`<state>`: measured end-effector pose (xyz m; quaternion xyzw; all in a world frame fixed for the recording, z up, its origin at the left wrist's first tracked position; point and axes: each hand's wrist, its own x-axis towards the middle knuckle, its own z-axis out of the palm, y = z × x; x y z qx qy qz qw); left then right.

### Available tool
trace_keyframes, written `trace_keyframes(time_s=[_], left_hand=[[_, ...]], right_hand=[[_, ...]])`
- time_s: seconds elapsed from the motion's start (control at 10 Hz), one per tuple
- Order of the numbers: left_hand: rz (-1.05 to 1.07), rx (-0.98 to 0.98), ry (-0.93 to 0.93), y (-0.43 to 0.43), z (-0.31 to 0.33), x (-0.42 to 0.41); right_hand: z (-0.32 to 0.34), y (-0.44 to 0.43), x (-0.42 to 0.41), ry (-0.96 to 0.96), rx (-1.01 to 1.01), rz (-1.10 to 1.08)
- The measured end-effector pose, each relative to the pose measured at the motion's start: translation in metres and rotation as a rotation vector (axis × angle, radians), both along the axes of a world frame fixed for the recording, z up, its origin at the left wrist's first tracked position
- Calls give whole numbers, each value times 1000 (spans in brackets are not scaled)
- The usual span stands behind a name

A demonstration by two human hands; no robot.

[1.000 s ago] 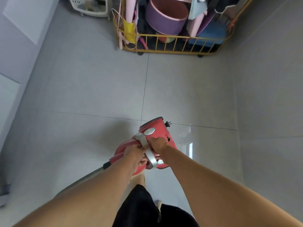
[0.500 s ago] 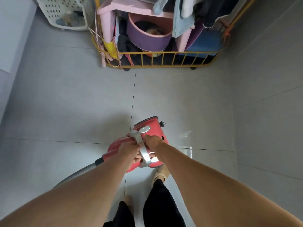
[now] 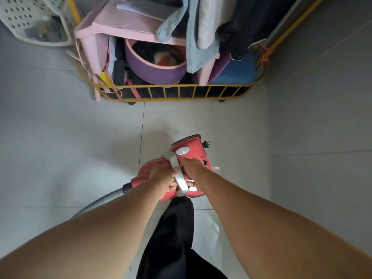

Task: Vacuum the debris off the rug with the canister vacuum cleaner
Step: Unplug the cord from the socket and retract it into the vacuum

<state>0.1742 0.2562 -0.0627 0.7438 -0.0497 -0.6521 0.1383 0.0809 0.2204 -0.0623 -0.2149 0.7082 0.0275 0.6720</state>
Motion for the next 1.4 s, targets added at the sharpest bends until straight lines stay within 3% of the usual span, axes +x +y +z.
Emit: trace_keyframes(time_s=[0.2, 0.6, 1.2, 1.4], left_hand=[[-99, -53, -25, -84, -45, -25], [-245, -75, -115, -208, -114, -66], [-323, -123, -158, -313, -181, -149], [-347, -103, -175, -320, -204, -177]], right_hand=[[-26, -82, -23, 118, 48, -110], [-89, -197, -67, 20, 68, -184], [-168, -295, -150, -33, 128, -259], [-174, -302, -175, 21, 40, -252]])
